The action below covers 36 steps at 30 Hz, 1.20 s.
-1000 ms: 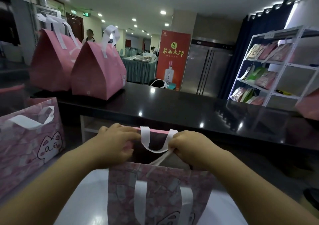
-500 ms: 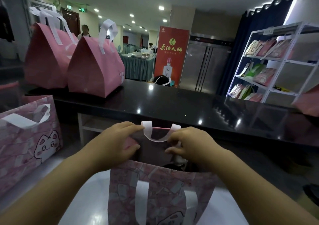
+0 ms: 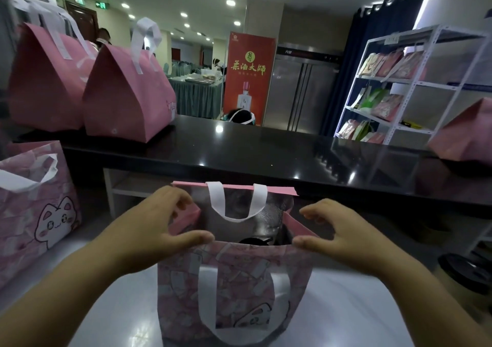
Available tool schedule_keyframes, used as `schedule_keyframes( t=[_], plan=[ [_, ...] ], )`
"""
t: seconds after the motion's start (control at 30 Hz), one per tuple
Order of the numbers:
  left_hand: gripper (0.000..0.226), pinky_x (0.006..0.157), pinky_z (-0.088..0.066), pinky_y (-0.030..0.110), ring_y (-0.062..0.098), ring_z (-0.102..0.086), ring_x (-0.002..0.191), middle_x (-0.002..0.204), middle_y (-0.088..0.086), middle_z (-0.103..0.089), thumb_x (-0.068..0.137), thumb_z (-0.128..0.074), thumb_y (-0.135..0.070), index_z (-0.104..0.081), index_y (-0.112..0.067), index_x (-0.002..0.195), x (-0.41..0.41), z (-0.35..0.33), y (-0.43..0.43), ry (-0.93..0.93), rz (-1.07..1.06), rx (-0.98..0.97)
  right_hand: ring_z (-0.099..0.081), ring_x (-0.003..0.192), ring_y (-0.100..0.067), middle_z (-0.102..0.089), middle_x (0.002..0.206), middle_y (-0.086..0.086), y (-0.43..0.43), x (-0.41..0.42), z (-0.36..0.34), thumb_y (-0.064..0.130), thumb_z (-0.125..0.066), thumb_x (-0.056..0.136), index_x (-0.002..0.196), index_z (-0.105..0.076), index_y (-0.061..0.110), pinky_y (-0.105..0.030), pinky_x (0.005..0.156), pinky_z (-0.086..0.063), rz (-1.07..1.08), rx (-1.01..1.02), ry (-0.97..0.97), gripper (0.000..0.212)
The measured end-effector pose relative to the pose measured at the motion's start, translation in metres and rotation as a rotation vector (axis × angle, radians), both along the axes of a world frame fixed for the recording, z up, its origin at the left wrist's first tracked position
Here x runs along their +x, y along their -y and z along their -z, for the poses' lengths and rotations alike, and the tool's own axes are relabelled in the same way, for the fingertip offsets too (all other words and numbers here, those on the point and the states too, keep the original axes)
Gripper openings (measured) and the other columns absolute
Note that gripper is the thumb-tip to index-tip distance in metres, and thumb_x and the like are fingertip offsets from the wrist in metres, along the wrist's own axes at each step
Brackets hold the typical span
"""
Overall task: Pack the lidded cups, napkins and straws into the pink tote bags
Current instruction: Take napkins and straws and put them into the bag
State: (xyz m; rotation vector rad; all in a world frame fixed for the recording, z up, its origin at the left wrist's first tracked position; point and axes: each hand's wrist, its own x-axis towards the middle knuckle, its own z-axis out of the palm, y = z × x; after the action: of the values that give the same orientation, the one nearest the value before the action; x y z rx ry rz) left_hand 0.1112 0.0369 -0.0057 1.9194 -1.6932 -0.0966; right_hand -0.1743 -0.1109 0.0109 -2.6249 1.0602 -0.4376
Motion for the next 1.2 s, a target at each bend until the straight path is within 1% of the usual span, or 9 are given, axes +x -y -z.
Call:
schedule_keyframes(
  t=[0.2, 0.5, 0.6, 0.7, 0.83, 0.93, 1.03, 1.1, 1.2],
  plan=[
    [0.072, 0.077, -0.045, 0.014, -0.002, -0.05, 0.095, 0.108, -0.023, -0.047, 0.057, -0.07, -0.063, -0.046, -0.039, 0.121, -0.006, -0.004, 0.002, -0.022, 0.044, 0.215, -0.062, 0.085, 0.001, -0.063, 0.098, 0.018, -0.002, 0.012, 0.001, 0.047, -0.07, 0.067, 0.106, -0.059, 0.041, -0.026, 0.076, -0.057, -0.075, 0.31, -0.039, 0.041],
    [0.024, 0.069, -0.05, 0.019, 0.003, -0.056, 0.08, 0.091, -0.016, -0.058, 0.081, -0.059, -0.018, -0.062, -0.033, 0.1, -0.012, -0.006, 0.017, 0.083, -0.031, 0.15, -0.059, 0.088, -0.008, -0.064, 0.102, 0.009, -0.009, 0.047, -0.005, 0.021, -0.064, 0.084, 0.11, -0.067, 0.026, -0.031, 0.078, -0.055, -0.041, 0.039, -0.155, 0.026],
    [0.026, 0.08, -0.039, 0.019, 0.005, -0.04, 0.096, 0.102, -0.015, -0.045, 0.083, -0.057, -0.025, -0.059, -0.035, 0.107, -0.011, 0.003, 0.019, 0.228, -0.051, 0.075, -0.043, 0.095, -0.013, -0.047, 0.102, 0.007, -0.013, 0.05, -0.002, 0.021, -0.06, 0.086, 0.109, -0.066, 0.028, -0.031, 0.081, -0.049, -0.052, -0.115, -0.198, 0.025],
    [0.027, 0.095, -0.027, 0.032, 0.014, -0.017, 0.101, 0.104, -0.009, -0.02, 0.081, -0.057, -0.036, -0.054, -0.043, 0.107, -0.01, 0.009, 0.018, 0.368, -0.13, 0.04, -0.018, 0.099, -0.016, -0.023, 0.108, 0.005, -0.013, 0.049, 0.003, 0.028, -0.061, 0.085, 0.109, -0.062, 0.036, -0.029, 0.09, -0.026, -0.024, -0.263, -0.251, 0.025],
    [0.026, 0.107, -0.01, 0.048, 0.029, 0.007, 0.126, 0.133, -0.004, -0.005, 0.078, -0.059, -0.041, -0.055, -0.052, 0.101, -0.007, 0.009, 0.017, 0.426, -0.139, 0.042, 0.012, 0.136, -0.026, 0.0, 0.148, 0.009, -0.007, 0.05, 0.003, 0.029, -0.063, 0.083, 0.103, -0.062, 0.04, -0.045, 0.108, -0.002, -0.044, -0.257, -0.3, 0.023],
    [0.027, 0.111, 0.001, 0.051, 0.028, 0.025, 0.134, 0.146, -0.009, 0.009, 0.079, -0.058, -0.041, -0.054, -0.051, 0.103, -0.001, 0.006, 0.022, 0.431, -0.094, 0.095, -0.02, 0.136, -0.024, -0.029, 0.148, 0.006, -0.003, 0.051, -0.003, 0.024, -0.059, 0.086, 0.109, -0.062, 0.04, -0.042, 0.109, -0.004, -0.064, -0.145, -0.3, 0.029],
    [0.032, 0.112, 0.0, 0.047, 0.017, -0.012, 0.138, 0.137, -0.018, -0.027, 0.08, -0.058, -0.035, -0.05, -0.048, 0.109, 0.003, 0.002, 0.026, 0.395, -0.012, 0.105, -0.049, 0.108, -0.012, -0.049, 0.126, 0.015, 0.0, 0.051, -0.004, 0.021, -0.058, 0.085, 0.113, -0.056, 0.042, -0.036, 0.103, -0.028, -0.077, -0.142, -0.232, 0.035],
    [0.042, 0.109, -0.014, 0.039, 0.009, -0.04, 0.116, 0.115, -0.023, -0.041, 0.077, -0.062, -0.031, -0.045, -0.047, 0.112, 0.004, -0.004, 0.026, 0.359, 0.004, 0.067, -0.055, 0.098, -0.013, -0.053, 0.118, 0.015, 0.002, 0.05, -0.003, 0.018, -0.061, 0.081, 0.116, -0.05, 0.043, -0.036, 0.089, -0.046, -0.082, -0.168, -0.183, 0.043],
    [0.05, 0.097, -0.037, 0.036, 0.007, -0.047, 0.096, 0.107, -0.021, -0.049, 0.076, -0.063, -0.024, -0.042, -0.047, 0.115, 0.004, -0.007, 0.028, 0.318, 0.024, 0.007, -0.056, 0.089, -0.014, -0.053, 0.108, 0.016, 0.005, 0.048, -0.001, 0.018, -0.065, 0.078, 0.119, -0.042, 0.045, -0.036, 0.077, -0.051, -0.101, -0.202, -0.139, 0.054]
  ],
)
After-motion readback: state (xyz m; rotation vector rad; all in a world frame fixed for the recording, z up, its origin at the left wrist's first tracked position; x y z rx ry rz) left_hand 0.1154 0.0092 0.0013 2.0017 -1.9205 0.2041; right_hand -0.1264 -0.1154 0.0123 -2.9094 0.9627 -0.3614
